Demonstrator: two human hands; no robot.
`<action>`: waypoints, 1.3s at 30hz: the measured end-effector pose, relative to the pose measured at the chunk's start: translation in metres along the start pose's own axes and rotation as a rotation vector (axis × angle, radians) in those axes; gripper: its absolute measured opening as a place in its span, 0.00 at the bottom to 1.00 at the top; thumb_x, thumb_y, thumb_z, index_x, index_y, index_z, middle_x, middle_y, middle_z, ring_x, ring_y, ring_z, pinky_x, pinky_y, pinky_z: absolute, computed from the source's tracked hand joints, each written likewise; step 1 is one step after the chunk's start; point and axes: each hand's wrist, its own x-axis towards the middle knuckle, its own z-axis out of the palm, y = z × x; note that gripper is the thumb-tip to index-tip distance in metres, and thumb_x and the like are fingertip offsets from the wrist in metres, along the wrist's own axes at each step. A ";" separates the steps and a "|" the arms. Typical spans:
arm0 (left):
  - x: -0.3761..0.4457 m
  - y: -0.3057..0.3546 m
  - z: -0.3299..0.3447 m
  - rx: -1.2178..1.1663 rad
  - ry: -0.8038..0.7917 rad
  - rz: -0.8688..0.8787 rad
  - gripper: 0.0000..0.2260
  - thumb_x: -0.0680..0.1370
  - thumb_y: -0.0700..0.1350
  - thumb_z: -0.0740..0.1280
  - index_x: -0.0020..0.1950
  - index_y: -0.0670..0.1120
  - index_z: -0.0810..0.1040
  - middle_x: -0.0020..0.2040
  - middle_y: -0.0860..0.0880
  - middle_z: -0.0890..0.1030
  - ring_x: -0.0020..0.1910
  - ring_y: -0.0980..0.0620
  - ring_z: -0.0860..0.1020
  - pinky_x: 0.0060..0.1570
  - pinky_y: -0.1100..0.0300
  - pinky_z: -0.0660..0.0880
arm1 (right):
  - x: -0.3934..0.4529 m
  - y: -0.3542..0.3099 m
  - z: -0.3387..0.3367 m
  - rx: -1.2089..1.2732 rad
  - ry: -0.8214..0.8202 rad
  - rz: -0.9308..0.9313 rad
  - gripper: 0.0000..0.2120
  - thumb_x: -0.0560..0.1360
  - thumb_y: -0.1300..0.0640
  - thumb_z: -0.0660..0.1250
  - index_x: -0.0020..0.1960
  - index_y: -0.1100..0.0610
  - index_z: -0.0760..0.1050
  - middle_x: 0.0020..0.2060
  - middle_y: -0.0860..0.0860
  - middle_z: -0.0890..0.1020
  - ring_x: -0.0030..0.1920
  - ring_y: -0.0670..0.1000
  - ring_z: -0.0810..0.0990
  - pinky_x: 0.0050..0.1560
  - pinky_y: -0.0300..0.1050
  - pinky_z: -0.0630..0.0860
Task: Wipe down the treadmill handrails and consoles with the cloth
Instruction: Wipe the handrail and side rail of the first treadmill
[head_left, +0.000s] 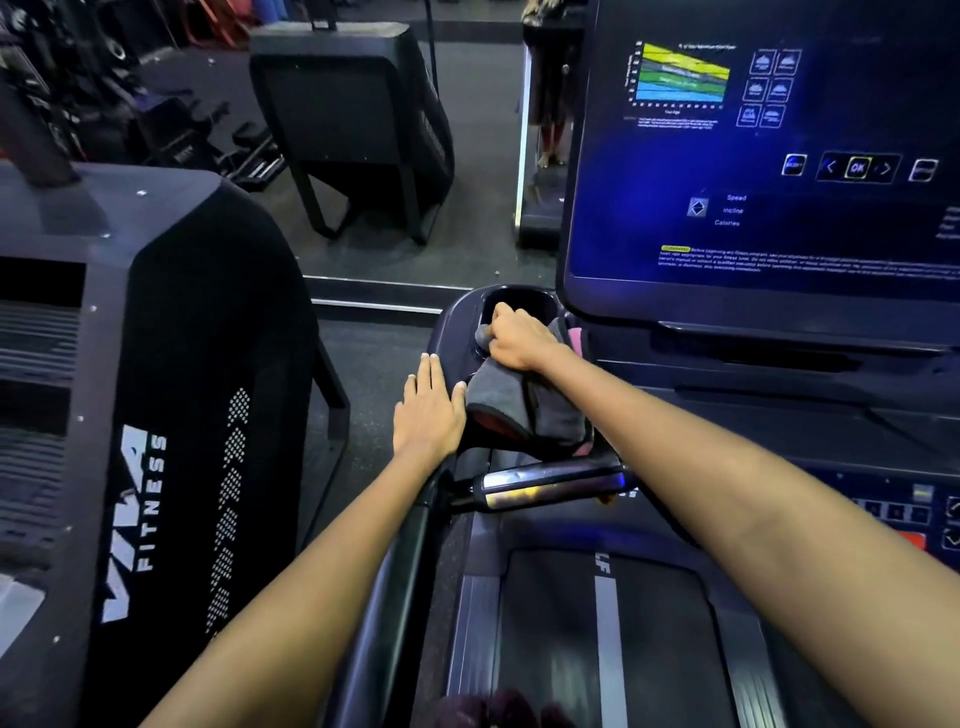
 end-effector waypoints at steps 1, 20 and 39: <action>0.000 -0.001 0.000 0.007 -0.004 0.003 0.27 0.83 0.53 0.48 0.78 0.43 0.47 0.78 0.47 0.49 0.75 0.44 0.54 0.69 0.46 0.61 | 0.003 0.000 -0.003 -0.010 -0.012 0.006 0.04 0.77 0.62 0.57 0.49 0.59 0.70 0.61 0.62 0.71 0.62 0.63 0.70 0.58 0.52 0.67; 0.033 0.003 -0.012 -0.033 0.103 0.031 0.14 0.81 0.47 0.57 0.60 0.38 0.68 0.62 0.38 0.70 0.60 0.37 0.70 0.59 0.46 0.65 | -0.002 0.013 0.027 -0.344 0.121 0.000 0.18 0.78 0.50 0.54 0.61 0.57 0.73 0.63 0.54 0.75 0.60 0.60 0.68 0.60 0.54 0.63; 0.080 0.013 -0.004 -0.032 -0.038 0.019 0.24 0.83 0.47 0.50 0.78 0.49 0.49 0.78 0.47 0.49 0.75 0.44 0.56 0.69 0.42 0.59 | 0.075 0.003 0.002 -0.213 -0.187 0.297 0.17 0.79 0.56 0.56 0.66 0.58 0.72 0.66 0.57 0.73 0.68 0.60 0.68 0.68 0.60 0.58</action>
